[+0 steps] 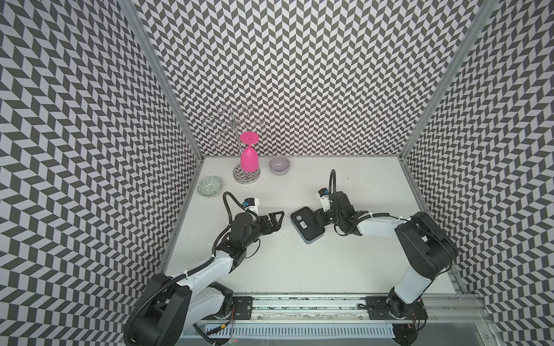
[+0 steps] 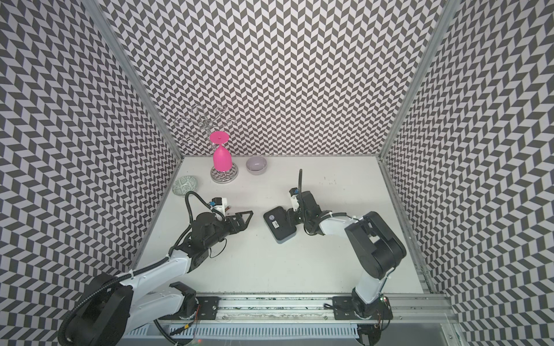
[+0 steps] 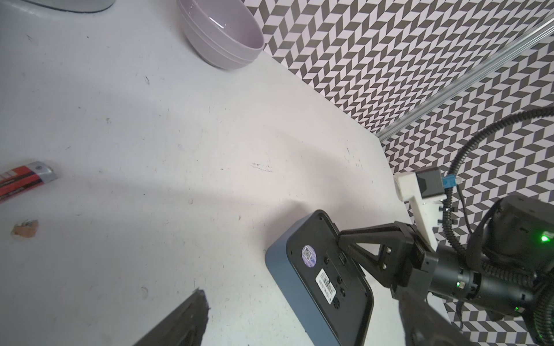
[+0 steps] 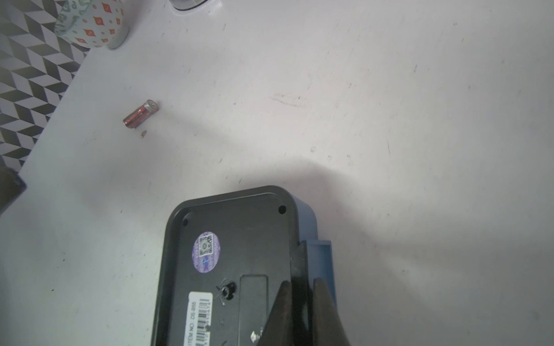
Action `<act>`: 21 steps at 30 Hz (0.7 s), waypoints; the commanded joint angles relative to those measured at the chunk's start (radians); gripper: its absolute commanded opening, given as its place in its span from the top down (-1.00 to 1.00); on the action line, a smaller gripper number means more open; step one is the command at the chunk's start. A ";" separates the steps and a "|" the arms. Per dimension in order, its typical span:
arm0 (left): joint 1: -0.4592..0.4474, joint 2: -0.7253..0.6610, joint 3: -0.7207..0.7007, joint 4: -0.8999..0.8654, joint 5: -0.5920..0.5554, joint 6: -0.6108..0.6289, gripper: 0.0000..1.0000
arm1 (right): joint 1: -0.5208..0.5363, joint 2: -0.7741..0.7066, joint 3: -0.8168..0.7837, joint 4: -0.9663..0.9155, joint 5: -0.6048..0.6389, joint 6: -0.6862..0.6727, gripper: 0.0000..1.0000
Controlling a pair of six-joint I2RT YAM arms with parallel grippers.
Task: Insert the battery into the alarm
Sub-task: Adjust the alarm at the center of the board.
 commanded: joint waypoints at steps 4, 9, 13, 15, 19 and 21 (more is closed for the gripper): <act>-0.015 0.032 0.025 0.029 -0.012 0.019 -0.99 | 0.023 -0.112 -0.123 0.064 0.036 0.180 0.79; -0.064 0.126 0.074 -0.006 -0.004 -0.016 -0.97 | 0.026 -0.173 -0.191 0.126 0.031 0.279 0.79; -0.110 0.244 0.126 -0.020 0.037 -0.045 -0.91 | 0.026 -0.220 -0.209 0.133 0.039 0.306 0.77; -0.138 0.278 0.155 -0.029 0.035 -0.048 -0.91 | 0.026 -0.250 -0.208 0.122 0.063 0.290 0.69; -0.166 0.297 0.195 -0.064 0.014 -0.046 -0.90 | 0.027 -0.284 -0.184 0.070 0.095 0.258 0.56; -0.171 0.304 0.207 -0.081 0.013 -0.059 -0.88 | 0.026 -0.297 -0.174 0.053 0.087 0.254 0.46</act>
